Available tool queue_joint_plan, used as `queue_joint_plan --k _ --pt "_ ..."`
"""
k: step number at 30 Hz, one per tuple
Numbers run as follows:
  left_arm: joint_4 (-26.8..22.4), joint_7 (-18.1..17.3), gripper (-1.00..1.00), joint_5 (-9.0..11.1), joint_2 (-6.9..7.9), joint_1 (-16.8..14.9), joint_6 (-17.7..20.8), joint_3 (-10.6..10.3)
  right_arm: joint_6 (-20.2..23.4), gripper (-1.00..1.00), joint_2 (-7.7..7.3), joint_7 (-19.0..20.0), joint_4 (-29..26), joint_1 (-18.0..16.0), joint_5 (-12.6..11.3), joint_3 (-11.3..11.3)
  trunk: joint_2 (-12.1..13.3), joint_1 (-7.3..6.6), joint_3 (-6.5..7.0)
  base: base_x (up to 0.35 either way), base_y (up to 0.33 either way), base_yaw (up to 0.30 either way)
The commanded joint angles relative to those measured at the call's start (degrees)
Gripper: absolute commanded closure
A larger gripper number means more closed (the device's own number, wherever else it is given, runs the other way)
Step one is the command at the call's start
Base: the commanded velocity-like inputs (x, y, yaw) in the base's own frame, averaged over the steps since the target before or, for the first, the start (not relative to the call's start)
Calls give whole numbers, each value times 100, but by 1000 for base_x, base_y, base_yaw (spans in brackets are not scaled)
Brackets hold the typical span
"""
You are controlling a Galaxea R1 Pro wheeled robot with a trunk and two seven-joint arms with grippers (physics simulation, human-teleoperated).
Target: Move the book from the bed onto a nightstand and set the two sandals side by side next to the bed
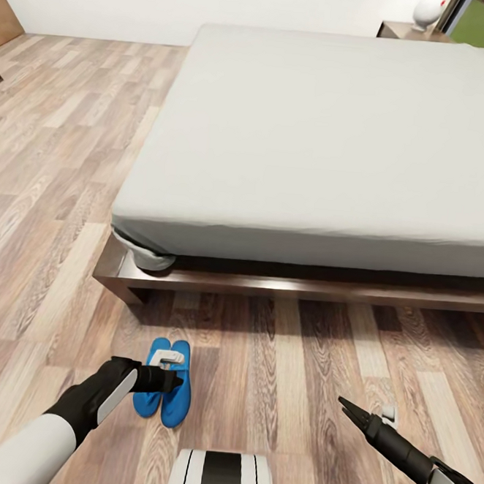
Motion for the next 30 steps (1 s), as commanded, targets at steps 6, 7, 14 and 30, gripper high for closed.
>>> queue_joint_plan --k 6,7,14,30 --pt "-25 -3 100 13 15 -2 7 -17 0 -100 2 34 14 -6 -56 52 -5 4 -48 0 0 0" --pt "-29 -3 100 13 19 -3 3 -17 -11 -100 2 34 14 -6 -56 53 -5 4 -48 0 0 0" --pt "-36 10 100 5 19 -1 -128 -21 -29 -100 2 34 14 -5 -64 54 -5 4 -48 0 0 0" --pt "-31 -9 100 -660 9 -5 -428 -26 -30 -100 2 34 31 -6 -74 43 -5 4 -48 0 0 0"
